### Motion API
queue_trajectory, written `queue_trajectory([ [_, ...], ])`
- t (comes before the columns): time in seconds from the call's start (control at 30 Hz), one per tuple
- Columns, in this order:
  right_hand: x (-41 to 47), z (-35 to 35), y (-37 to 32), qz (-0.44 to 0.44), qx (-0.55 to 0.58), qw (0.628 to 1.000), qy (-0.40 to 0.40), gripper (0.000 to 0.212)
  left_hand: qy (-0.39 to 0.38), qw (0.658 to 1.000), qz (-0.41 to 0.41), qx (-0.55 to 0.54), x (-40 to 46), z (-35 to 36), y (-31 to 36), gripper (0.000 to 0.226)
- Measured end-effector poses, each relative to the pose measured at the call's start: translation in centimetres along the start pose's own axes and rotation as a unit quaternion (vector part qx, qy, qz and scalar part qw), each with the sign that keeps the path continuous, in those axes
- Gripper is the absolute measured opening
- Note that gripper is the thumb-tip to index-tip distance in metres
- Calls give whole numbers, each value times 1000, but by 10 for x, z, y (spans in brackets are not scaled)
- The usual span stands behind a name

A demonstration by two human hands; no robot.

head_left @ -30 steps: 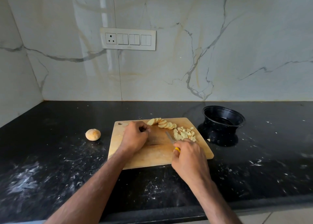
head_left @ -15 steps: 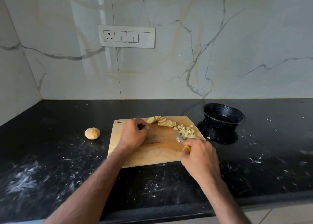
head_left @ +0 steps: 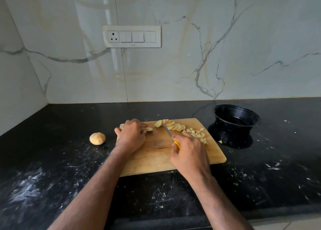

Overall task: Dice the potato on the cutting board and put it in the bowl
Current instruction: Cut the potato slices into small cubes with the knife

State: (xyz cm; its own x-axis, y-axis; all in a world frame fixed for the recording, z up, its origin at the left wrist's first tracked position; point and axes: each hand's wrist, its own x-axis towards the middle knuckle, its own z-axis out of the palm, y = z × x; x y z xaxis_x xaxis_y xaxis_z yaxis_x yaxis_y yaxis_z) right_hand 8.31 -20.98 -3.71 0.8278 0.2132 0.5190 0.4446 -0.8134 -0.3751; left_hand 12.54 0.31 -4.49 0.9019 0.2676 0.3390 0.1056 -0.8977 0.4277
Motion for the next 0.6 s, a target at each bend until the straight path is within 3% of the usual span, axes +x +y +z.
queue_trajectory([
  [0.3, -5, 1, 3, 6, 8, 1000, -7, 28, 3, 997, 14, 77, 0, -4, 13, 28],
  [0.37, -5, 1, 5, 11, 7, 1000, -6, 28, 18, 999, 18, 35, -4, -6, 17, 26],
  [0.5, -6, 1, 7, 15, 8, 1000, 4, 25, -7, 983, 48, -177, -16, -11, 25, 15],
  [0.6, -6, 0, 7, 15, 7, 1000, 3, 25, -56, 985, 69, -149, -24, -11, 29, 12],
])
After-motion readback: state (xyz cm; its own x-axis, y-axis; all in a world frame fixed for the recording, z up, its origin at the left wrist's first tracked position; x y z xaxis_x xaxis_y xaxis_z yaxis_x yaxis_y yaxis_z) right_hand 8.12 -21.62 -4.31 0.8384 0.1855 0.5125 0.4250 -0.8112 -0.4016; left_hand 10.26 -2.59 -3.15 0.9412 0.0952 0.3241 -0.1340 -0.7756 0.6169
